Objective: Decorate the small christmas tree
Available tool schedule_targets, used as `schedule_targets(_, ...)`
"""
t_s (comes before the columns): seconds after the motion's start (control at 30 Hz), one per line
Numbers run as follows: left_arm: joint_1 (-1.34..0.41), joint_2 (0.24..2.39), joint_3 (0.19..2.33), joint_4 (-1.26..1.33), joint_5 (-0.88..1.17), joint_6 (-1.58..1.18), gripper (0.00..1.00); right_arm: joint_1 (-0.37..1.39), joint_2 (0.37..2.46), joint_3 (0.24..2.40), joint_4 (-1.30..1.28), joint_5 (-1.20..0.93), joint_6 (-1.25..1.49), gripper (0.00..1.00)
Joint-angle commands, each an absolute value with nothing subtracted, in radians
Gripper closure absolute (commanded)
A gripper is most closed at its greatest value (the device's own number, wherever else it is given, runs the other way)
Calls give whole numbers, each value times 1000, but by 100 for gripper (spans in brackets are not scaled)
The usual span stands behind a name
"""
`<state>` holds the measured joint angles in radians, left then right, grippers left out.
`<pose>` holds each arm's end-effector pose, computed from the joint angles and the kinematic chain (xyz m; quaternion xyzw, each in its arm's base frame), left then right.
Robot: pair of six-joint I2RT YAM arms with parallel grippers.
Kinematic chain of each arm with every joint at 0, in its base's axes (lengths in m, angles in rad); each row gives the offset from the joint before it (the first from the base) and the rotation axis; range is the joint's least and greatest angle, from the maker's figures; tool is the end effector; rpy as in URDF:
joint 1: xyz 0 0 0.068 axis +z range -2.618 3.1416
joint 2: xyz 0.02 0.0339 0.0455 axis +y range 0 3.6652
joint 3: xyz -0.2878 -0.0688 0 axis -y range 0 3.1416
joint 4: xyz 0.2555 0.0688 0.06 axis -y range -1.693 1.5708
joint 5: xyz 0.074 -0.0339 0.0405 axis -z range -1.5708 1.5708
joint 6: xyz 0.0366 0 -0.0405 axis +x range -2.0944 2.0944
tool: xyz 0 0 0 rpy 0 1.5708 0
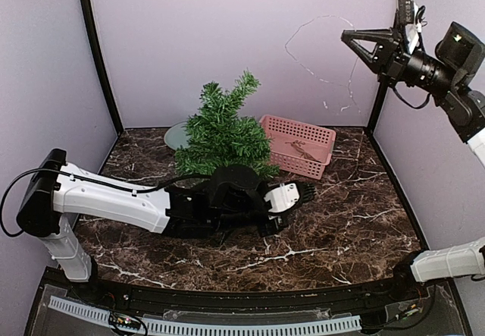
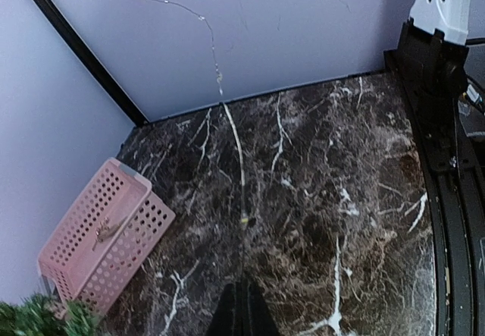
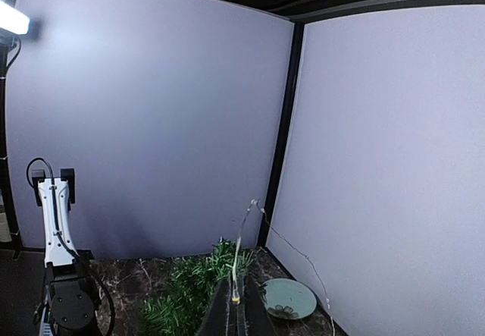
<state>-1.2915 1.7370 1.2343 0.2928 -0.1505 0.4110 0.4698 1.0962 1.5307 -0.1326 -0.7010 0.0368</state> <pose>0.1233 -0.4101 0.3039 0.5518 0.5464 -0.2145 0.5924 0.1608 0.1081 0.5618 -0.3897 0.4843 0.3866 0.6813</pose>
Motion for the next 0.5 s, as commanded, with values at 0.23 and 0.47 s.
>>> schedule_targets(0.23,-1292,1667,1022,427,-234,291,100,479,1095,1400,93,-921,208,100)
schedule_targets(0.47,-1293,1495,907,536,-140,226,62,490,1100,1359,117,-973,235,100)
